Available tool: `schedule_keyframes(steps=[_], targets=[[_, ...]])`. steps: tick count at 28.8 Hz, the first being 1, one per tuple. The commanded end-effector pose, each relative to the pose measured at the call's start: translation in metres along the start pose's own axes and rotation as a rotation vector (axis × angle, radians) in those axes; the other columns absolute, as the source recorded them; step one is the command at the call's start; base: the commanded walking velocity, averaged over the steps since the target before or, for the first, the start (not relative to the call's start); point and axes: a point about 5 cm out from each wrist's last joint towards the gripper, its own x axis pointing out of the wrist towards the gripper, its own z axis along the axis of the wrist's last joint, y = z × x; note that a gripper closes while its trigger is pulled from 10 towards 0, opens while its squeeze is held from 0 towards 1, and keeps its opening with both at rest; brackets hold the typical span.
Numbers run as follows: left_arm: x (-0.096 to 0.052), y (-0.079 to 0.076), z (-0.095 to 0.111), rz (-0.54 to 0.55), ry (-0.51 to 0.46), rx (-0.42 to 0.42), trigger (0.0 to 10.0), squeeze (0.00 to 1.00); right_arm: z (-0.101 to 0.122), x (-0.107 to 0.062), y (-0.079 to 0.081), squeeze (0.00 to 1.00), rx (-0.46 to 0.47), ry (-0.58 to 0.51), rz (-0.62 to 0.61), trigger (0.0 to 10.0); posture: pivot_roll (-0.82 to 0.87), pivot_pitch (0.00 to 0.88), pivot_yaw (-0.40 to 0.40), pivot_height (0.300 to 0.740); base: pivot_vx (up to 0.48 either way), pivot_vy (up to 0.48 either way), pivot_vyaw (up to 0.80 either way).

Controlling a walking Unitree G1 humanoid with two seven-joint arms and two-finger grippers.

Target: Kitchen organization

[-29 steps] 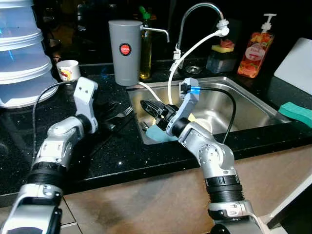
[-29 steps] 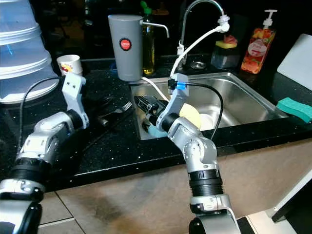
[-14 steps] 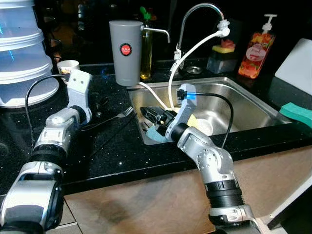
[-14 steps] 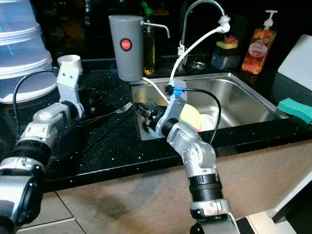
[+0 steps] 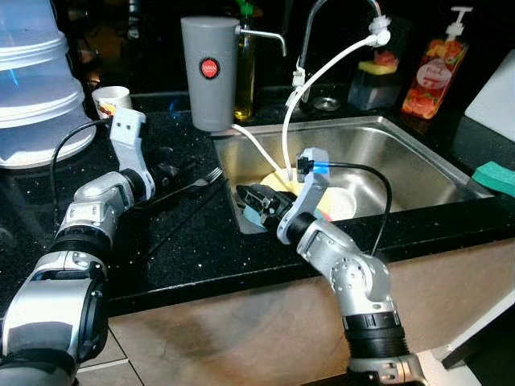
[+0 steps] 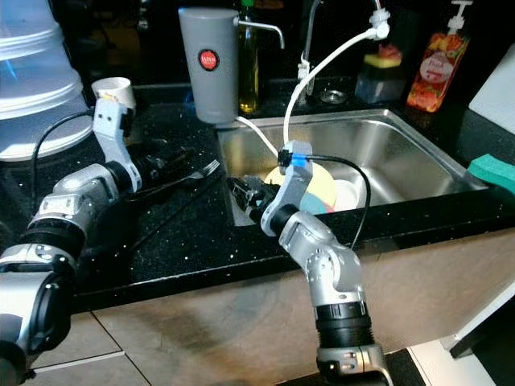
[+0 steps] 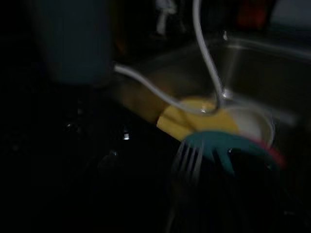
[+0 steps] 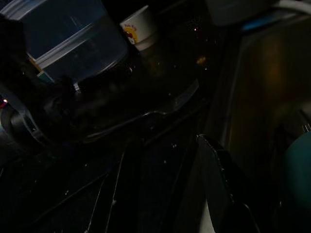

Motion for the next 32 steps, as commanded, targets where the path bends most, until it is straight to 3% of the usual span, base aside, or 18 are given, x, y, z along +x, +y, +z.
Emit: schedule_keyframes(steps=[1, 10, 11, 14, 17, 21, 23, 24, 25, 32], targets=[[-0.004, 0.007, 0.005, 0.013, 0.049, 0.095, 10.0, 0.0, -0.001, -0.002, 0.003, 0.0, 0.005, 0.005, 0.011, 10.0, 0.03, 0.159, 0.015, 0.74, 0.0, 0.0, 0.0], [-0.004, 0.005, 0.001, -0.032, 0.114, 0.156, 10.0, 0.0, -0.002, -0.003, 0.003, 0.0, 0.01, 0.007, 0.006, 10.0, 0.03, 0.166, 0.021, 0.74, 0.0, 0.0, 0.0], [-0.005, 0.004, -0.005, -0.064, 0.17, 0.165, 10.0, 0.0, -0.002, -0.004, 0.003, 0.0, 0.017, 0.007, 0.005, 10.0, 0.03, 0.167, 0.025, 0.74, 0.0, 0.0, 0.0], [-0.005, 0.002, -0.009, -0.107, 0.201, 0.122, 10.0, 0.0, -0.002, -0.004, 0.003, 0.0, 0.017, 0.008, 0.004, 10.0, 0.03, 0.167, 0.026, 0.74, 0.0, 0.0, 0.0], [-0.006, 0.001, -0.013, -0.133, 0.242, 0.142, 10.0, 0.0, -0.002, -0.004, 0.003, 0.0, 0.015, 0.009, 0.003, 10.0, 0.03, 0.167, 0.026, 0.74, 0.0, 0.0, 0.0], [-0.007, 0.005, -0.018, -0.073, 0.362, 0.304, 10.0, 0.0, 0.0, -0.003, 0.002, 0.0, 0.014, 0.007, 0.001, 10.0, 0.03, 0.165, 0.027, 0.74, 0.0, 0.0, 0.0], [-0.007, 0.006, -0.018, -0.057, 0.366, 0.305, 9.6, 0.0, 0.001, -0.003, 0.002, 0.0, 0.015, 0.006, 0.001, 10.0, 0.03, 0.165, 0.027, 0.74, 0.0, 0.0, 0.0], [-0.008, 0.007, -0.018, -0.047, 0.367, 0.293, 2.8, 0.0, 0.001, -0.003, 0.001, 0.0, 0.017, 0.006, 0.001, 10.0, 0.03, 0.164, 0.028, 0.74, 0.0, 0.0, 0.0], [-0.008, 0.007, -0.018, -0.051, 0.371, 0.279, 0.0, 0.0, 0.001, -0.003, 0.001, 0.0, 0.019, 0.005, 0.002, 10.0, 0.03, 0.164, 0.028, 0.74, 0.0, 0.0, 0.0], [-0.013, 0.005, -0.026, -0.131, 0.41, 0.245, 0.0, 0.0, 0.001, -0.003, 0.0, 0.0, 0.024, 0.007, -0.001, 10.0, 0.03, 0.158, 0.027, 0.74, 0.0, 0.0, 0.0]])
